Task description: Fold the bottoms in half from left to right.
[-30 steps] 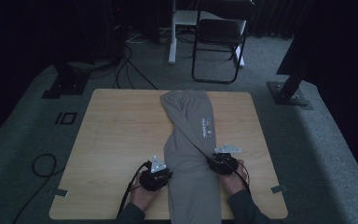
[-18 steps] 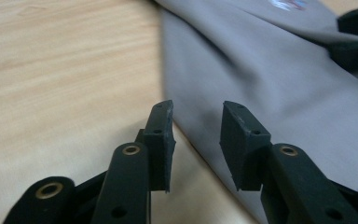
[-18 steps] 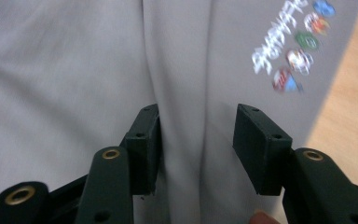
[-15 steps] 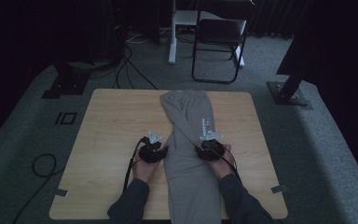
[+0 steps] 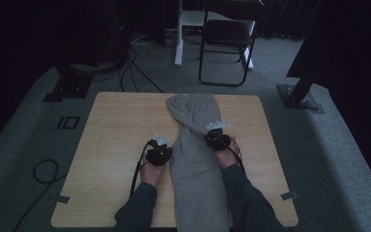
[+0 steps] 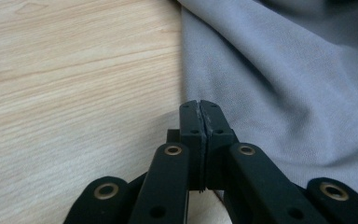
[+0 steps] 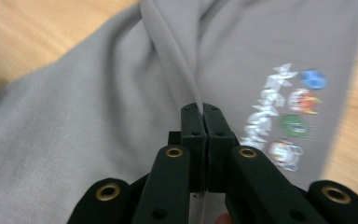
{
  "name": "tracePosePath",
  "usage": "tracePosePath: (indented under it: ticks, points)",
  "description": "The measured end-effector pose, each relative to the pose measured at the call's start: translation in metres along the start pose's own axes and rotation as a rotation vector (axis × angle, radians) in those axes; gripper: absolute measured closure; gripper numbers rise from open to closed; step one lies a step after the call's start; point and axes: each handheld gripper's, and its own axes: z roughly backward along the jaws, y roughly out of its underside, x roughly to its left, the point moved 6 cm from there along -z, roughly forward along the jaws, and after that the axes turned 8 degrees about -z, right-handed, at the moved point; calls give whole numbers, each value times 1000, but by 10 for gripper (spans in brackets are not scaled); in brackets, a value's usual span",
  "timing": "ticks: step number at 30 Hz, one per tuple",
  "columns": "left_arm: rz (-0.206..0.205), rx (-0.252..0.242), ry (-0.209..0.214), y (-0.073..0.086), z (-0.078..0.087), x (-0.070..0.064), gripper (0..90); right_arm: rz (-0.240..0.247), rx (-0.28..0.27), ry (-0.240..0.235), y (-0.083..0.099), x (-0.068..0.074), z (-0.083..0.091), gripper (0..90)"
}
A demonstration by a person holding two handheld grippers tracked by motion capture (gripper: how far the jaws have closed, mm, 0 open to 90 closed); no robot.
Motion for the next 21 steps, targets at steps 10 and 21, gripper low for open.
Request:
tracePosePath:
  ticks: [10, 21]
  points:
    - [24, -33, 34, -1, 6, -4, 815, -185, -84, -4, 18, -53, 28, 890]
    - [-2, 16, -3, -24, -23, -10, 603, -160, -5, 66, 37, -58, 9, 813]
